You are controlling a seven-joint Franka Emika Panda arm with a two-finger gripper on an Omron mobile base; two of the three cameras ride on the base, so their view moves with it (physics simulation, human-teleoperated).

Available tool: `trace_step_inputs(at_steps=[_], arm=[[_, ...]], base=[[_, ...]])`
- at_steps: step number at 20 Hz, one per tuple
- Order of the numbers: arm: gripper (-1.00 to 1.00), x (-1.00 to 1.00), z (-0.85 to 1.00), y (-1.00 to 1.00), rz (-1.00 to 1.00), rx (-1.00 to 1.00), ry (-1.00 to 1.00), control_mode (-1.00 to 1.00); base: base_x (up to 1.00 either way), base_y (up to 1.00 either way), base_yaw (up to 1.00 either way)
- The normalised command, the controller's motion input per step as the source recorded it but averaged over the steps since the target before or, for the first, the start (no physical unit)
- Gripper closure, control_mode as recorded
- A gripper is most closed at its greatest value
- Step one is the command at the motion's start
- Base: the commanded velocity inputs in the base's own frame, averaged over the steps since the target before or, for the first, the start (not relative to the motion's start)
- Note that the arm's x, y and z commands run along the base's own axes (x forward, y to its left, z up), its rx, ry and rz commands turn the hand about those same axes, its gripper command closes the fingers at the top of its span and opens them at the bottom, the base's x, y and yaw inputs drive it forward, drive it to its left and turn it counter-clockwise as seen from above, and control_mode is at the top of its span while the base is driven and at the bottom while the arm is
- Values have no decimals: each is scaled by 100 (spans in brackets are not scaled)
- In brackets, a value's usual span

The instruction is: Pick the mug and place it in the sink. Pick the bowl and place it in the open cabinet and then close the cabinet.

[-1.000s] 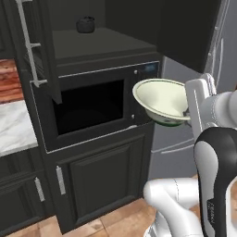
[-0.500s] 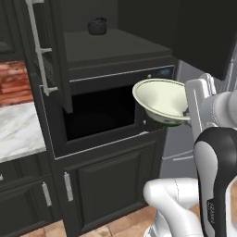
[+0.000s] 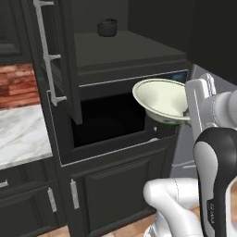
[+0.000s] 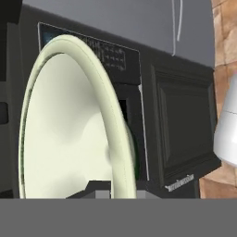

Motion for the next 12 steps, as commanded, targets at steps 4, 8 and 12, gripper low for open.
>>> trace_step_inputs(at_steps=[4,8,12], arm=[[100,0,0,0,0,0,0,100],[100,0,0,0,0,0,0,100],[100,0,0,0,0,0,0,100]], base=[[45,0,10],[43,0,10],[40,-2,12]])
